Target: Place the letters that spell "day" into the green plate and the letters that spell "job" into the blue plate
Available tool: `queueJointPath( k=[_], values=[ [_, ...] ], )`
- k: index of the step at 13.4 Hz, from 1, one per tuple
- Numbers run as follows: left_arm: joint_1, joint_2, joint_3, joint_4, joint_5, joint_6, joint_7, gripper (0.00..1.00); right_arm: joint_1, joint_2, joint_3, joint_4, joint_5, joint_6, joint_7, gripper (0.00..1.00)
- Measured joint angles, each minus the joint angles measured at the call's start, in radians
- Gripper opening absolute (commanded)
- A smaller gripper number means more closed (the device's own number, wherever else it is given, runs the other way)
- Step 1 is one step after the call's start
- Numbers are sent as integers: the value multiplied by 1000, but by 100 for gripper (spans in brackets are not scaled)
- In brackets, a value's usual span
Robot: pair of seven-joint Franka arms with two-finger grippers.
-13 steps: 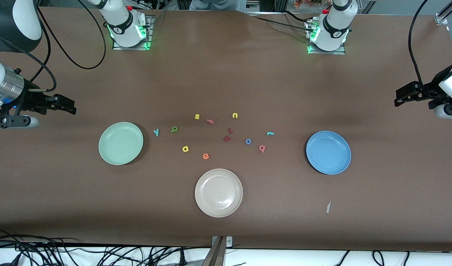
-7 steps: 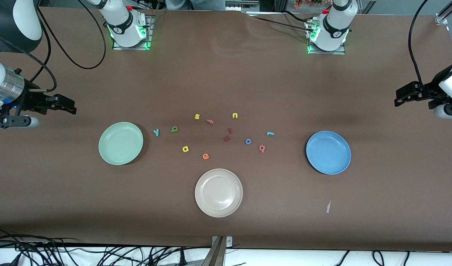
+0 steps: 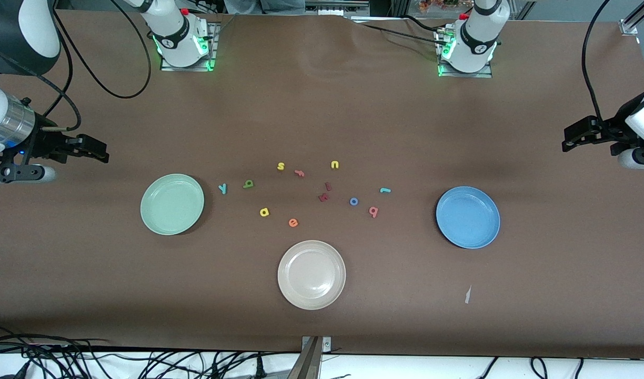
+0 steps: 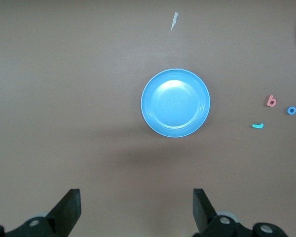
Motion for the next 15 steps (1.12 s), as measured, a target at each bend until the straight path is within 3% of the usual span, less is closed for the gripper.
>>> queueJointPath(
  k=[15],
  values=[
    [0,7,-2,28,0,0,0,100,22,14,11,-15,0,27,0,100]
  ],
)
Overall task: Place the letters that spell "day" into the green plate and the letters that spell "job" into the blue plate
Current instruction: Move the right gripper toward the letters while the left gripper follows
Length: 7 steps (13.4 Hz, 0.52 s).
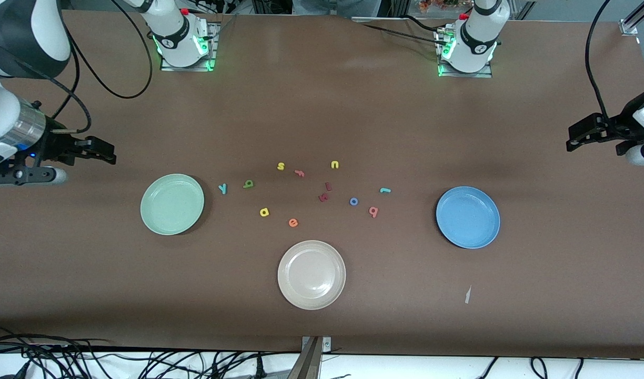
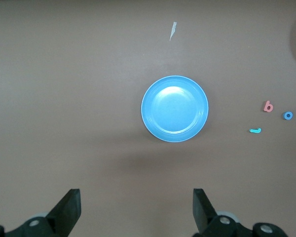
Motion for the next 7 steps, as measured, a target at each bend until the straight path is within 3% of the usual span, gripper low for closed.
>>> queueJointPath(
  k=[7],
  values=[
    [46,176,-4,1,-77,61,1,100,106,82,5,-4,1,93,5,100]
  ],
)
